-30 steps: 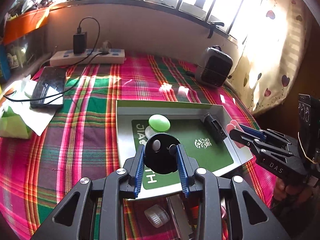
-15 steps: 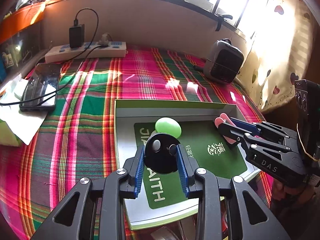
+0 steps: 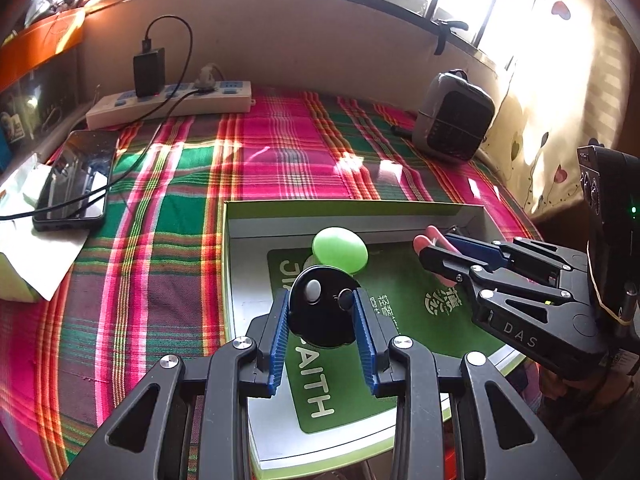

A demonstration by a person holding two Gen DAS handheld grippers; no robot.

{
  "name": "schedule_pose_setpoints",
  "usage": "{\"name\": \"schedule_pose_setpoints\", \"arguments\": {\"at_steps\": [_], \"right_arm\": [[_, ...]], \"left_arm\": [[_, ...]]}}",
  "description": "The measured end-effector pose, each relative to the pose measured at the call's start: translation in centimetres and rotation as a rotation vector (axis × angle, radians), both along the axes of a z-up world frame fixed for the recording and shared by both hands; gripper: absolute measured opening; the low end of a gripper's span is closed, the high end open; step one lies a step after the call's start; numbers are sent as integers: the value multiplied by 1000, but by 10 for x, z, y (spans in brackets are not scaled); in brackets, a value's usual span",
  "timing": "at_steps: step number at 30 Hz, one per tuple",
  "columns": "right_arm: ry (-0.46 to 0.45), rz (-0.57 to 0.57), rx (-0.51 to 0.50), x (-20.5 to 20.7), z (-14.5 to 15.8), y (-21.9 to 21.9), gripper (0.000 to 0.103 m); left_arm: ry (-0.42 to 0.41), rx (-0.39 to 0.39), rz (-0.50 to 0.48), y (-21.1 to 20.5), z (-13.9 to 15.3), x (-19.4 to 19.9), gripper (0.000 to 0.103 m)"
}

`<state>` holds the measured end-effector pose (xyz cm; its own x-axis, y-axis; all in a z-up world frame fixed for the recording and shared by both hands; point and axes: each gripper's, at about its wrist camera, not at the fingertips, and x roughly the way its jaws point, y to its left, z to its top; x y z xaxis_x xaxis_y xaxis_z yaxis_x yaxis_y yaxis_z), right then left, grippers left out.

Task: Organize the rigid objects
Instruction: 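Lift and carry the puck and pink clip with both tools into the green box, then open the right tool releasing the pink clip in the box while the left lowers the puck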

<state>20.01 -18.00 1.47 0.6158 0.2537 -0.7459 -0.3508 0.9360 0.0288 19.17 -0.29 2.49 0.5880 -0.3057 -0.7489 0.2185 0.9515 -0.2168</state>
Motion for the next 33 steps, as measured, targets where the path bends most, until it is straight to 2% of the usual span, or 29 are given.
{"name": "schedule_pose_setpoints", "arguments": {"at_steps": [33], "right_arm": [[25, 0, 9, 4, -10, 0, 25]], "left_arm": [[5, -9, -7, -3, -4, 3, 30]]}}
